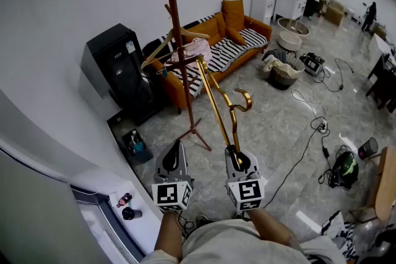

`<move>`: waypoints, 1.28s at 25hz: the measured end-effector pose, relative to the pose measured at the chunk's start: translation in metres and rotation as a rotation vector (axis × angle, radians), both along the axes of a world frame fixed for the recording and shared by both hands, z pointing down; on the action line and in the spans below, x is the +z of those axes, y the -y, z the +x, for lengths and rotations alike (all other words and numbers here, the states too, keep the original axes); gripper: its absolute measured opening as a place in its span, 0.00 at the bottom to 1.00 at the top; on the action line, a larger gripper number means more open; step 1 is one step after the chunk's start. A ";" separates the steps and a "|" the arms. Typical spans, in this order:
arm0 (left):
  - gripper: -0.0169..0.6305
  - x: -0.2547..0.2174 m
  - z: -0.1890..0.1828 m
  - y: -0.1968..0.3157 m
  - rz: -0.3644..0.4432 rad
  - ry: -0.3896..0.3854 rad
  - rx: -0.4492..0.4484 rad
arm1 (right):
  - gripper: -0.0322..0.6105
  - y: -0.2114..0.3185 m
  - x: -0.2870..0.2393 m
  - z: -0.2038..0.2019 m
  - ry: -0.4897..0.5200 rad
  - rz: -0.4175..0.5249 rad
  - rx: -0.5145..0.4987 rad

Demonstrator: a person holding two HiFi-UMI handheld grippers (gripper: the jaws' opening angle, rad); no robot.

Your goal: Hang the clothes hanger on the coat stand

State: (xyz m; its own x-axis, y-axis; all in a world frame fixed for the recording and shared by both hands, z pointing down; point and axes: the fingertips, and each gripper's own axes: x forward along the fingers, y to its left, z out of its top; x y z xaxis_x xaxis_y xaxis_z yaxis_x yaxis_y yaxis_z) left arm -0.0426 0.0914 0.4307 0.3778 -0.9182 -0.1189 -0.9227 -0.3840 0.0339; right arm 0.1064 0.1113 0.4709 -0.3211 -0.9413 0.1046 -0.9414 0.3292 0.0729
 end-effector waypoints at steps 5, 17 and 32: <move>0.04 0.005 -0.013 0.004 -0.009 -0.007 0.005 | 0.12 0.005 -0.001 -0.018 0.004 0.004 -0.023; 0.04 0.026 -0.069 0.009 -0.042 -0.034 0.023 | 0.12 0.024 0.000 -0.074 -0.064 -0.016 -0.048; 0.04 0.040 -0.077 0.089 -0.064 -0.023 0.057 | 0.12 0.102 0.009 -0.094 -0.069 -0.042 -0.065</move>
State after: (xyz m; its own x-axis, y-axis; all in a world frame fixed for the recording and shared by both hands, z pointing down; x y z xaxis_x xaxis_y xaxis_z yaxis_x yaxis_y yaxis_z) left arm -0.1196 0.0028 0.4704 0.4276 -0.9012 -0.0702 -0.8980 -0.4324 0.0809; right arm 0.0122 0.0098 0.4802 -0.3724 -0.9128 0.1675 -0.9110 0.3940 0.1221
